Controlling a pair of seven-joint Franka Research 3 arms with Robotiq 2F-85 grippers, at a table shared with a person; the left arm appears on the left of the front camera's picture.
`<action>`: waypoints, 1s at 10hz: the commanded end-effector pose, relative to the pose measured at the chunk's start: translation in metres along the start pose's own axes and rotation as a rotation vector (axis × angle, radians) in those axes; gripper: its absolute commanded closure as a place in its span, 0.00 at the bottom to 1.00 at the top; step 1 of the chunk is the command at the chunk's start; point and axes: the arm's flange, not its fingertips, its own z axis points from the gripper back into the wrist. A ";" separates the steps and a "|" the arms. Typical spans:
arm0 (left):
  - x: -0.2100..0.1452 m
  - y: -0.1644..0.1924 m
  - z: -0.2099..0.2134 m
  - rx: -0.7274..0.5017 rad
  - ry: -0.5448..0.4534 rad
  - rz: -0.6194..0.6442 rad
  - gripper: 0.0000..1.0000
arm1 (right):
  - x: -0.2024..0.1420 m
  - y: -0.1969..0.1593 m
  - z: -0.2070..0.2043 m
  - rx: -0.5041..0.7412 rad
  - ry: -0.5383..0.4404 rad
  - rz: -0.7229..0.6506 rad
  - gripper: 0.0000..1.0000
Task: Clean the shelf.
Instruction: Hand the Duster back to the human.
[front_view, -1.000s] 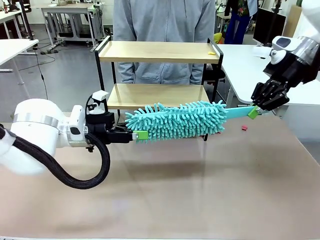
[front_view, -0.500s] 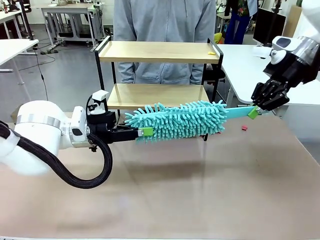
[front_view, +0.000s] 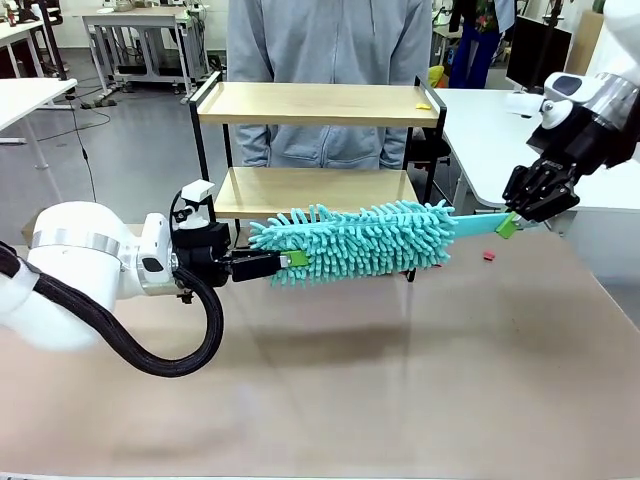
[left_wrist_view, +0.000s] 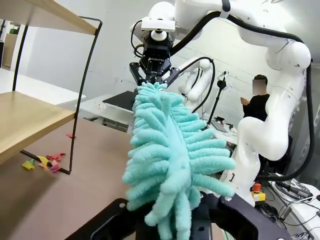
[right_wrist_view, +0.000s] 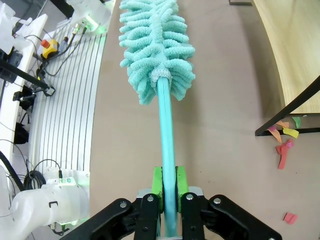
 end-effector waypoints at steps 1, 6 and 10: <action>-0.003 -0.001 -0.002 -0.028 -0.025 -0.023 1.00 | 0.003 0.000 0.002 -0.010 -0.026 0.010 0.86; -0.002 0.000 0.000 -0.005 -0.004 0.002 1.00 | 0.003 0.000 0.002 -0.010 -0.026 0.010 0.86; -0.002 0.000 0.000 -0.005 -0.004 0.002 1.00 | 0.005 0.003 0.004 0.028 -0.016 0.006 0.27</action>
